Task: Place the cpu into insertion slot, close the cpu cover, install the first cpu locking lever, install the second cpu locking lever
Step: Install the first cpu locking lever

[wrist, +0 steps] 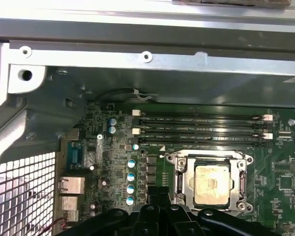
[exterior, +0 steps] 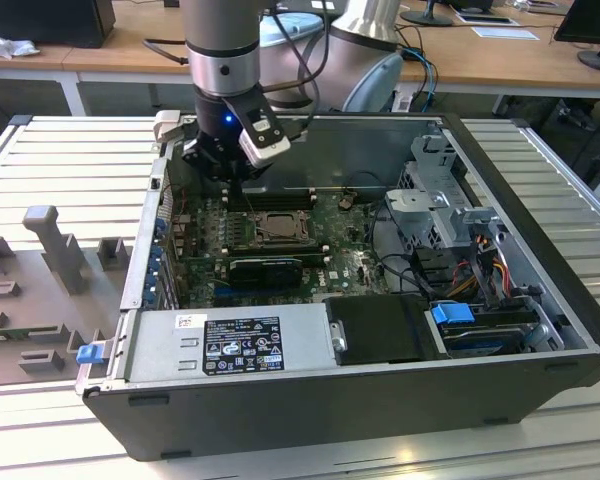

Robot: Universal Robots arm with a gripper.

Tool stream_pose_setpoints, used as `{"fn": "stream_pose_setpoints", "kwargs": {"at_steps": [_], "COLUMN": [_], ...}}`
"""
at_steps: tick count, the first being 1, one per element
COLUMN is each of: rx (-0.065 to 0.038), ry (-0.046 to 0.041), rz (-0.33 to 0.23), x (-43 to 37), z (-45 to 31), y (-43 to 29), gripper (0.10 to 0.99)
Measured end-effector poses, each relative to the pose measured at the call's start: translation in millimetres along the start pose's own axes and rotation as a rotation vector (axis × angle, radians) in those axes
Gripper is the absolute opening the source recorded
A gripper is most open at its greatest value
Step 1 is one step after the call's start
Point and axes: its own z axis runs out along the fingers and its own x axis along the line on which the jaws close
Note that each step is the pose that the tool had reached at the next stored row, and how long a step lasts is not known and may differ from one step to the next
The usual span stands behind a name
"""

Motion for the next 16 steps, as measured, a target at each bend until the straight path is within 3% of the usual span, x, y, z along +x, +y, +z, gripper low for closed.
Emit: {"fn": "stream_pose_setpoints", "kwargs": {"at_steps": [6, 7, 16], "rx": [0.000, 0.000, -0.001], "ry": [0.0001, -0.0001, 0.0001], "rz": [0.000, 0.000, 0.000], "x": [4.7, 4.8, 12.9], "z": [1.2, 2.7, 3.8], "y": [5.8, 13.4, 14.5], "gripper": [0.106, 0.106, 0.106]}}
